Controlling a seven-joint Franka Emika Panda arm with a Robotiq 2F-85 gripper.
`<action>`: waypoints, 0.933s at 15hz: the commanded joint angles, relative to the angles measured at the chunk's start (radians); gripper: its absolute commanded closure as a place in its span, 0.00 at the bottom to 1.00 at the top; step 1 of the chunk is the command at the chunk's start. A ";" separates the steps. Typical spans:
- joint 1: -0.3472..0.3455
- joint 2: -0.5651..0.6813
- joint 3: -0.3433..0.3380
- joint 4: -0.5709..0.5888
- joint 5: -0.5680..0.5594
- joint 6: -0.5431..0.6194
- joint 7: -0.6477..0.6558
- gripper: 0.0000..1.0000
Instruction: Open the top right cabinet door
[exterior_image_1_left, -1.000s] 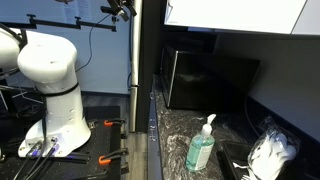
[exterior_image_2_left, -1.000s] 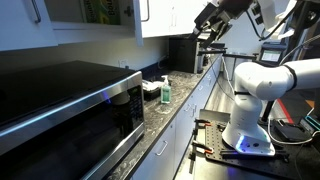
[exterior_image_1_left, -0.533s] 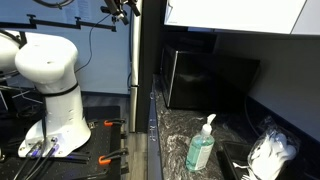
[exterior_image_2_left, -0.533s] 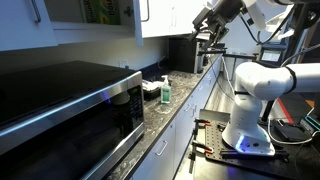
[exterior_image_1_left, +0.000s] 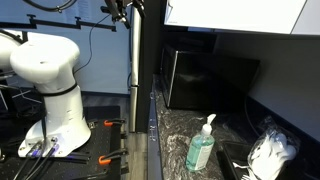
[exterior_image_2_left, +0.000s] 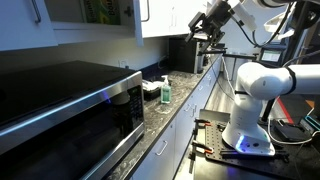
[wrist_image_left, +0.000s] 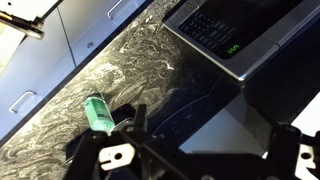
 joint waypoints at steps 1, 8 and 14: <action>-0.088 0.011 0.000 -0.004 0.025 0.003 -0.009 0.00; -0.184 0.065 -0.050 0.021 -0.003 -0.016 -0.043 0.00; -0.264 0.109 -0.137 0.048 -0.067 -0.006 -0.136 0.00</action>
